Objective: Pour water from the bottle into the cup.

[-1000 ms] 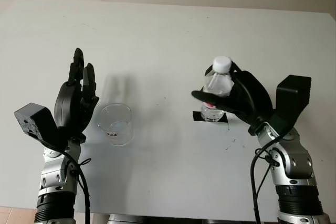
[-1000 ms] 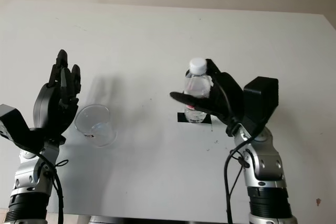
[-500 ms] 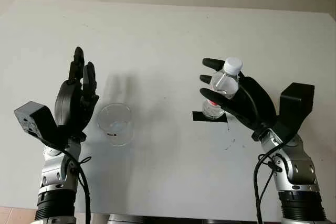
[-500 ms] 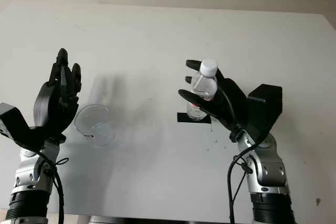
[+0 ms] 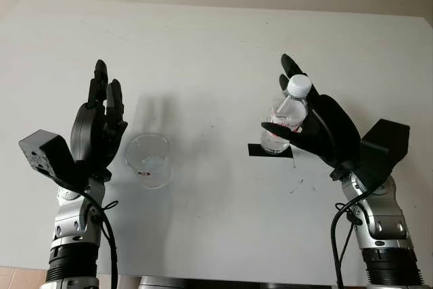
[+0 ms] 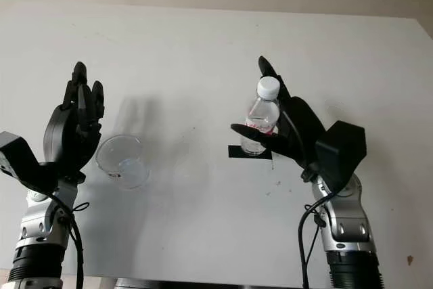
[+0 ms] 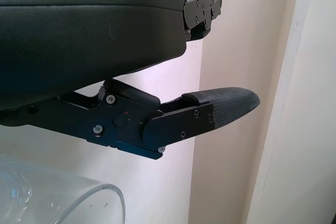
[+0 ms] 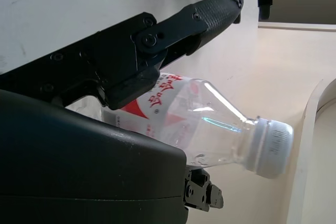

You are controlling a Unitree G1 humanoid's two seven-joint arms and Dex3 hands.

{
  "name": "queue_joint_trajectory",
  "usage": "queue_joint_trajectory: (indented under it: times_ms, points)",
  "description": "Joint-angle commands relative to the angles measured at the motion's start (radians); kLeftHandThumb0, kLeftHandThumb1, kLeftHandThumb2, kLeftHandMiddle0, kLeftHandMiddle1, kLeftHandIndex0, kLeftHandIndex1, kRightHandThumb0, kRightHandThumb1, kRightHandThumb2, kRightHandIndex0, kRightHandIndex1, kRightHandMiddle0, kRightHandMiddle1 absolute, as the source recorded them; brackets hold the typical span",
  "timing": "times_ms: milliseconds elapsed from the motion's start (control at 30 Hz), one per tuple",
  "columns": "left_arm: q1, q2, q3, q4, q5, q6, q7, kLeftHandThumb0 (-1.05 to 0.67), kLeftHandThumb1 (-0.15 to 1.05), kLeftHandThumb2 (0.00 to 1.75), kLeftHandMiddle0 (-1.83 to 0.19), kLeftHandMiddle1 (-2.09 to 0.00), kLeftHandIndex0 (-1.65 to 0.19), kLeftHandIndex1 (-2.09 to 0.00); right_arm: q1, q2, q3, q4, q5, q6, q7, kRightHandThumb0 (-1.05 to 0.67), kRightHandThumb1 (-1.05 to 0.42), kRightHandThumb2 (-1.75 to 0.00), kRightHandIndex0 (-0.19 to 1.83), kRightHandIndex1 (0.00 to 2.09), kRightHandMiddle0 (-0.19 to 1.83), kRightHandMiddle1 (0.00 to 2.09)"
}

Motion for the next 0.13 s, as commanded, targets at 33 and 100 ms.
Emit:
queue_joint_trajectory:
  times_ms: [33, 100]
  points:
    - [-0.010, -0.001, 0.012, 0.008, -0.021, -0.006, -0.012, -0.74, 1.05, 0.65, 0.19, 0.00, 0.19, 0.00, 0.010, 0.016, 0.012, 0.029, -0.011, -0.041, -0.015, -0.95, -0.90, -0.06, -0.19, 0.00, -0.19, 0.00]
    - [-0.011, -0.001, 0.017, 0.011, -0.033, -0.003, -0.016, -0.73, 1.05, 0.66, 0.19, 0.00, 0.19, 0.00, 0.018, 0.034, 0.016, 0.048, -0.011, -0.049, -0.029, -0.97, -0.90, -0.06, -0.19, 0.00, -0.19, 0.00]
